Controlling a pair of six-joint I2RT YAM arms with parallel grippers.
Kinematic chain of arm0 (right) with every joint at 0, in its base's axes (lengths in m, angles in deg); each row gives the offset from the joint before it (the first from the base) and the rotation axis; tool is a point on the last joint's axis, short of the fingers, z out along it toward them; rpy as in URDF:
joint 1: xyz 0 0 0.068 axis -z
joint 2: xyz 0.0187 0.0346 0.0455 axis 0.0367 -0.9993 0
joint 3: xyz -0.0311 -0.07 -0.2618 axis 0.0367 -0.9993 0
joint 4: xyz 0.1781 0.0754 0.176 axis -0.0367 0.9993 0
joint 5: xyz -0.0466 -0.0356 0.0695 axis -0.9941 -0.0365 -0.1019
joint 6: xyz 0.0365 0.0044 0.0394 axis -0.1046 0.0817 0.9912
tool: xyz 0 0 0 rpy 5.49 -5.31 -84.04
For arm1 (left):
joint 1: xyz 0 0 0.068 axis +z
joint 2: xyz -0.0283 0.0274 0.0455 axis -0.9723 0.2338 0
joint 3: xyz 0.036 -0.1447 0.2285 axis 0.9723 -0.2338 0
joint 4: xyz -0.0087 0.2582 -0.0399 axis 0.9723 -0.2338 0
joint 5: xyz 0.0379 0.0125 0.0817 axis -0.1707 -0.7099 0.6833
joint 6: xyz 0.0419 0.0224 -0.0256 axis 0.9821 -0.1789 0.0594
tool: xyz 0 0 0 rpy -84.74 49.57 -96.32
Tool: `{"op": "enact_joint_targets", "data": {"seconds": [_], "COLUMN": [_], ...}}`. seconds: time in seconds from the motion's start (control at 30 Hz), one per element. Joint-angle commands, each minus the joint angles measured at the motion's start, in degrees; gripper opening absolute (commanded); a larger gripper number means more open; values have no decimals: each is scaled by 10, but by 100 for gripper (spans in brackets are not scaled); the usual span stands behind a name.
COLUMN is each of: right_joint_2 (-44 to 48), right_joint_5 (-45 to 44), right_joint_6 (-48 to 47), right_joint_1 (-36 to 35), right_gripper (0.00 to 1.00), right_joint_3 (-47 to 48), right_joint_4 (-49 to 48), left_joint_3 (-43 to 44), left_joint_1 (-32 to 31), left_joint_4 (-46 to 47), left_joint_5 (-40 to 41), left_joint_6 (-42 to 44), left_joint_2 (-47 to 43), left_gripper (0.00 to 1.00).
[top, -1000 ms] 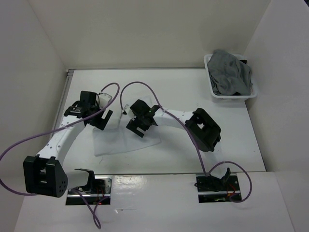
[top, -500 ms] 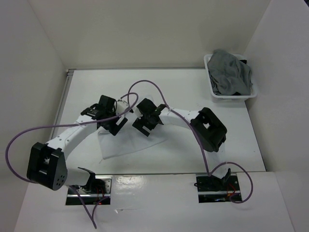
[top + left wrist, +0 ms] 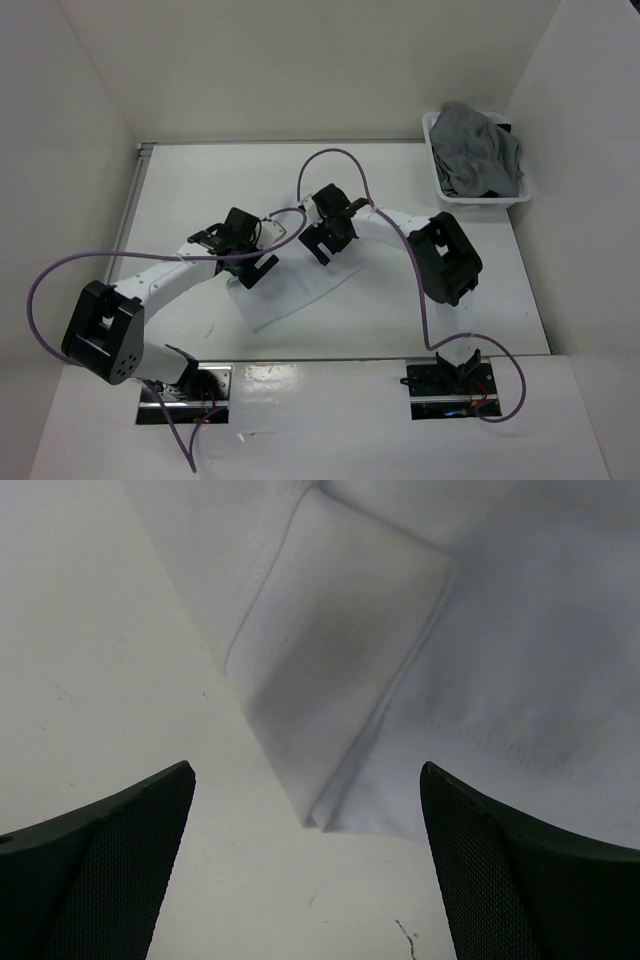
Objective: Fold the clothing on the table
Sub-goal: Flatten the skirt out
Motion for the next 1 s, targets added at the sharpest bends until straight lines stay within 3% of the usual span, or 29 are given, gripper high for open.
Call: {"op": "enact_joint_targets", "data": {"seconds": [0.0,0.47,0.6,0.73,0.77,0.87,0.97], "right_joint_2": [31,69,69,69,63,63,63], "right_joint_5": [-1,0,12,12,12,12,12], "right_joint_6": [-9,-9,-9,-9,-9,-9,-9], "right_joint_1": [-7,11,16,16,16,16,16], "right_gripper": [99,99,99,99,99,99,99], "right_joint_3": [-5,-16,-16,-16,-16,-16,-16], "right_joint_4": [47,37,37,37,37,37,37], "left_joint_3": [-7,-15,-15,-21,-21,-21,-21], "left_joint_1": [-9,-37,-37,-37,-37,-37,-37], "left_joint_4": [32,90,95,101,101,101,106], "left_joint_5": [9,1,1,1,1,6,6], "left_joint_6": [1,20,20,20,20,20,20], "left_joint_2": [4,56,66,72,77,82,87], "left_gripper": [99,97,86,61,51,35,28]}}
